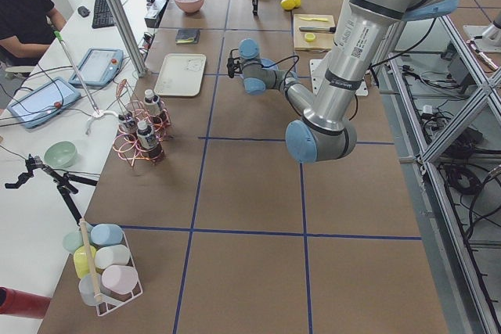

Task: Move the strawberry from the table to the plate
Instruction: 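Grasp the red strawberry with the right gripper while the left gripper withdraws from the plate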

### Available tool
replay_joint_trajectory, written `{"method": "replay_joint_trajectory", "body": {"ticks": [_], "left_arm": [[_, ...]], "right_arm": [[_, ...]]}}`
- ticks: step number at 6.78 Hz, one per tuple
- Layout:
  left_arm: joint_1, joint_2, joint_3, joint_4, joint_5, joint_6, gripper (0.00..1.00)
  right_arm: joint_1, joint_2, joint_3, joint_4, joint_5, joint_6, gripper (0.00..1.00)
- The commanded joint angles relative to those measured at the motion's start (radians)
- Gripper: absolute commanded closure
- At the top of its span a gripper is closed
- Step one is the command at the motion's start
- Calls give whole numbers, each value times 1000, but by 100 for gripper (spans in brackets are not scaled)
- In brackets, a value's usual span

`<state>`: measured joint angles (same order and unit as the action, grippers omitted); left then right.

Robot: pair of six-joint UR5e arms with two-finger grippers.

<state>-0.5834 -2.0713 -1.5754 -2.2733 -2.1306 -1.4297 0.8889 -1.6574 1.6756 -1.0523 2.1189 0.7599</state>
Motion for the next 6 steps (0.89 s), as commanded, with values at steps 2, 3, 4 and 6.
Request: {"method": "replay_joint_trajectory", "body": {"ticks": [2,3,4,6], "left_arm": [[-4,8,-14,-2,0,2,16],[-6,35,-26,-3,0,12,17],[-27,65,-40,-3,0,30,17],[-99,92,-57,3,0,131,17]], "right_arm": [[-4,5,158,-96,10,21,100],[-17,28,230,-145,12,51,100],[-74,101,242,-144,12,203,100],[-267,300,237,-155,-78,486,100]]}}
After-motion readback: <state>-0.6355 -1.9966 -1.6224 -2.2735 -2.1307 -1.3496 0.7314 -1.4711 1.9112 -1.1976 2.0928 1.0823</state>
